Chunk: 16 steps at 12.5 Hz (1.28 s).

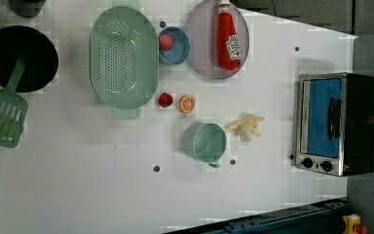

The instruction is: Pick banana from table and place on oven.

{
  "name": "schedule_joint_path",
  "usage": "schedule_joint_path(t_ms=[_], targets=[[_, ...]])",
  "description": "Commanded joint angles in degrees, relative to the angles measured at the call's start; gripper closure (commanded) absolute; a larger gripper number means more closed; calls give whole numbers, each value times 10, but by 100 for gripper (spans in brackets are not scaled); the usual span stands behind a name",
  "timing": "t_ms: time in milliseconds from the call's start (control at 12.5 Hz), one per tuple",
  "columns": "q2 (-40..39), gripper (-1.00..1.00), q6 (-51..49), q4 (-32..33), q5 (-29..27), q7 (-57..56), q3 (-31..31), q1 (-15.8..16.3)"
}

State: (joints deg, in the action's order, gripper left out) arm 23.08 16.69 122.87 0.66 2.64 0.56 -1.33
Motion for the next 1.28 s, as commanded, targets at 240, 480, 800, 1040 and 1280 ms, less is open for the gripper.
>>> schedule_joint_path(t_ms=[240,480,800,1040,1280], targets=[[-108,-100,134,93,4,30,0,-3],[-174,-100,237,129,4,30,0,-3],[-270,-100,334,157,4,32,0,-3],[-331,-100,420,178,4,32,0,-3],[-377,-100,492,193,4,32,0,-3]])
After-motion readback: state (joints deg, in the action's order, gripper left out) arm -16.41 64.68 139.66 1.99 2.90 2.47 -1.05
